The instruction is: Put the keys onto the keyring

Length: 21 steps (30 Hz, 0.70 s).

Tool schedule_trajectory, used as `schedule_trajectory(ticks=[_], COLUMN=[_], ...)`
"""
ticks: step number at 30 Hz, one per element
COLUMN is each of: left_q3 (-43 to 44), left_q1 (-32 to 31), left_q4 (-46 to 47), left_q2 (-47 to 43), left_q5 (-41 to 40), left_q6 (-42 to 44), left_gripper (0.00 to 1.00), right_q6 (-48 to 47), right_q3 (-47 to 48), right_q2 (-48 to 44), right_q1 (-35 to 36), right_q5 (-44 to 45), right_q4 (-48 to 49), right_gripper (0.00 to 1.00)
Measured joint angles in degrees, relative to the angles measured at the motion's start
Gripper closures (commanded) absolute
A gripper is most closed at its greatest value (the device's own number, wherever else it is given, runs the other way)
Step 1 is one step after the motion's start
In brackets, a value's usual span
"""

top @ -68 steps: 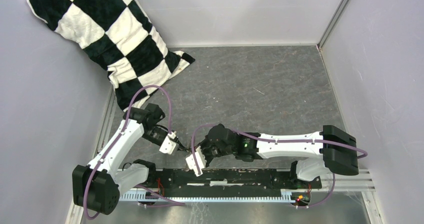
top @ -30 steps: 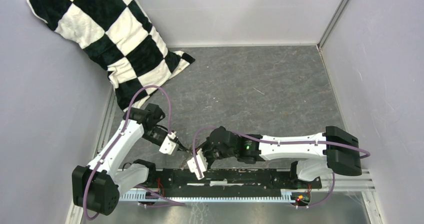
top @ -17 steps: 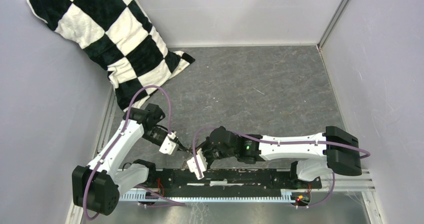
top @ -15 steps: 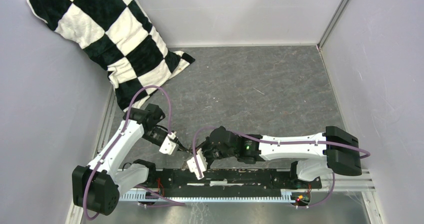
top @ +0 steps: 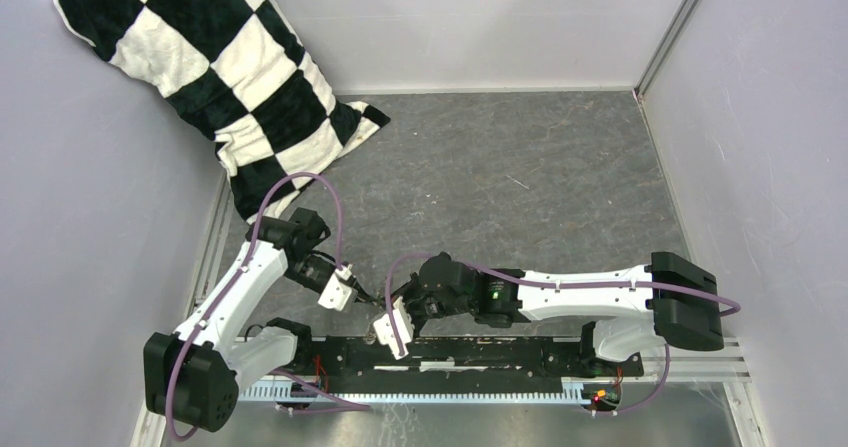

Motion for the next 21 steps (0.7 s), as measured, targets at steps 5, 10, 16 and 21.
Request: schedule_trajectory(ticks=[5, 10, 16, 21], left_q3=[-0.02, -0.11, -0.17, -0.2], left_q1=[-0.09, -0.26, -0.39, -0.46], left_q4=[0.0, -0.07, -0.11, -0.37], left_q2=[-0.17, -0.55, -0.74, -1.05], left_q5=[-0.07, -0.68, -2.27, -2.82], left_q6=[0.0, 0.02, 0.04, 0.07], left_gripper=[0.98, 0.98, 0.98, 0.98], right_q6=[0.0, 0.11, 0.83, 1.25], right_q3=[0.22, 1.68, 2.47, 2.67], right_q2=[0.17, 1.6, 3.06, 3.32], right_q1=[0.0, 0.0, 0.0, 0.02], right_q5=[-0.13, -0.02, 0.04, 0.92], right_q4=[0.11, -0.13, -0.04, -0.04], right_gripper=[1.0, 0.99, 0.99, 1.0])
